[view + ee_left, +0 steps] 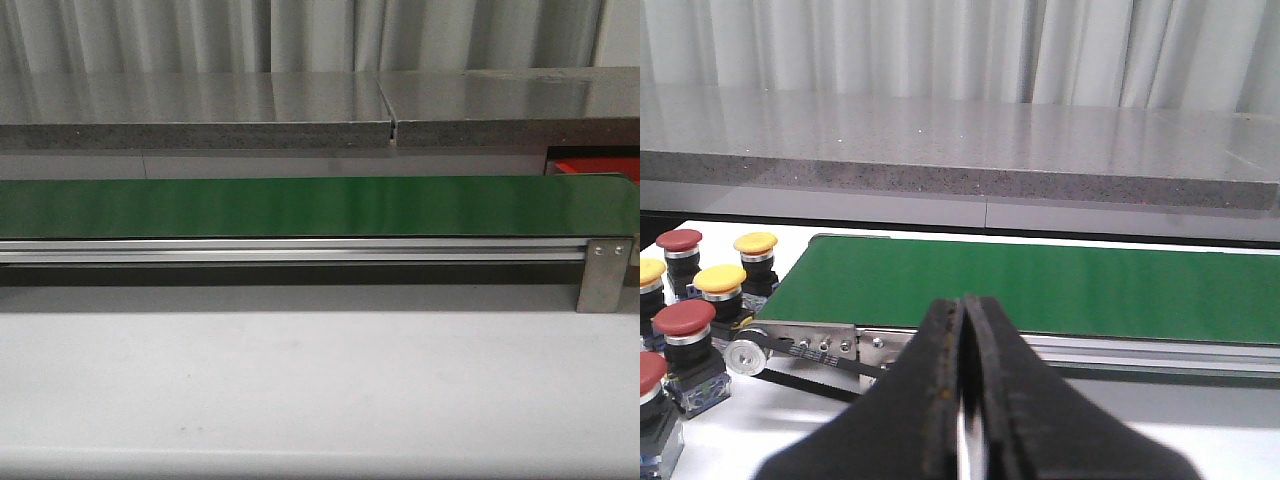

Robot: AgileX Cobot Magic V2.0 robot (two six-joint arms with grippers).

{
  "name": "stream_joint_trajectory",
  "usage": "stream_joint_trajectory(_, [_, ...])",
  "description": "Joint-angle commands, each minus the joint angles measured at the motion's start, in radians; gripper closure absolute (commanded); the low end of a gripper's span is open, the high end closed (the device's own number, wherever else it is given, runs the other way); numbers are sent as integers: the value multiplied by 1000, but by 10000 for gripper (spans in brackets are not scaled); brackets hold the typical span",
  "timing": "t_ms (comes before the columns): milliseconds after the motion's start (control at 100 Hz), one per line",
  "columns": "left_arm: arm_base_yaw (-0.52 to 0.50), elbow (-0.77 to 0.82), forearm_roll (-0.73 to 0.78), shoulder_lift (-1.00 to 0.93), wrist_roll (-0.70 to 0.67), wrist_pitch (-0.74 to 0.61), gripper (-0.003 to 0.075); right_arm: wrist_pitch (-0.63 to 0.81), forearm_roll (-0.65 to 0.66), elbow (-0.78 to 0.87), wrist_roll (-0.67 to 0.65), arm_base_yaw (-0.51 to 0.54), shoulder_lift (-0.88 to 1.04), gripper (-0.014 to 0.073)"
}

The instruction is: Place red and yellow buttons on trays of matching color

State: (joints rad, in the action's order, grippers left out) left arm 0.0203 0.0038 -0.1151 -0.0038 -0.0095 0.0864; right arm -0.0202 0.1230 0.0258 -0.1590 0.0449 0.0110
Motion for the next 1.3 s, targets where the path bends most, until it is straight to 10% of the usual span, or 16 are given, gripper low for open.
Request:
stream_joint_trajectory(0, [6,26,-8,-33,-12,-86,741,79,12,-22,3,-3,18,659])
stream_joint_trajectory(820, [4,8,103,-33,26,-34,741,79,12,-22,3,-3,18,659])
stream_joint_trajectory(1290, [4,-381,96,206,26,265,741,79,12,-22,3,-3,18,659])
